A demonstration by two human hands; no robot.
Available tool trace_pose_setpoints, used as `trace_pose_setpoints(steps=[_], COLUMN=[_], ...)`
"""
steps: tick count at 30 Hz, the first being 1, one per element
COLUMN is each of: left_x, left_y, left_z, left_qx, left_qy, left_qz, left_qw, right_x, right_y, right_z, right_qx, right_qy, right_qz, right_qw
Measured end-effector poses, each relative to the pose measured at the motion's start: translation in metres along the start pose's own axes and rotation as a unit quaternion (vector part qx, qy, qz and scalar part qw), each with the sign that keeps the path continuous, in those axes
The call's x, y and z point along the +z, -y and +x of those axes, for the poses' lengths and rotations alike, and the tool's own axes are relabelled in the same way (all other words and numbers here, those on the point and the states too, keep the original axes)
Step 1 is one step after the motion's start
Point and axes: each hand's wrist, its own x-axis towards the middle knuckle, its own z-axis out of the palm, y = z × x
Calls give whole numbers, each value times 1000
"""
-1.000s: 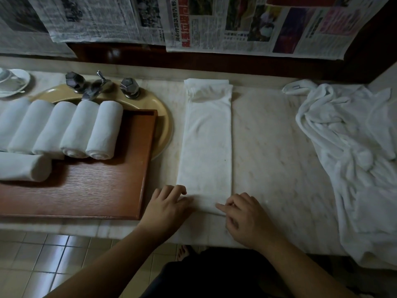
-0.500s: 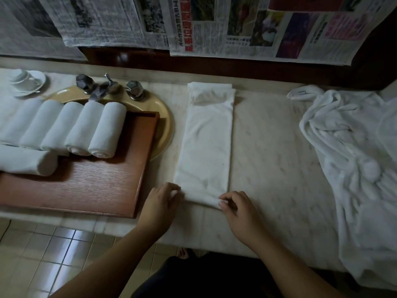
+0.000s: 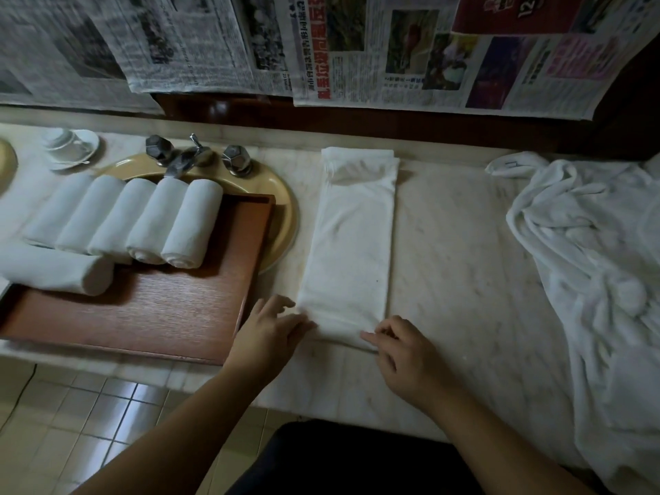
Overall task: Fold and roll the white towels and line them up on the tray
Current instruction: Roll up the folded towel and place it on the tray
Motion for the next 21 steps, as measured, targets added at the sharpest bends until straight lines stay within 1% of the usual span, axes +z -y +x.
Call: trace_pose_setpoints(steps=[2,4,6,8,10,12,13,16,18,21], left_x=[-5,-9,-9,-9,-8,-7,-8,-8,-7,-7], left_y=[8,15,21,25,29,32,32,27,23,11], left_z=[-3,-5,-3,2,8,12,14,21,28,38], left_qx=[72,125,153,171,184,167,147,67,15,-73], left_qy=[26,57,69,65,70,99,120,162,166,146], left_qz=[62,107,118,126,131,115,105,63,21,-71], left_qw=[995,985,979,975,972,974,976,983,986,984], right_x=[-1,1,4,8,10,11,11,9,9,11], right_y=[-6,-10,-9,-6,-2,2,3,2,-1,-5], right_z=[-7,-10,-10,-10,-9,-7,-5,5,10,17], right_qx=[-10,-14,-17,-26,-18,-5,7,72,127,188], right_qy=[26,25,5,-18,-25,-24,-24,-19,-15,-38], right_qz=[-35,-77,-119,-179,-216,-215,-196,-78,-1,91], right_qw=[999,997,993,983,976,976,980,994,992,977])
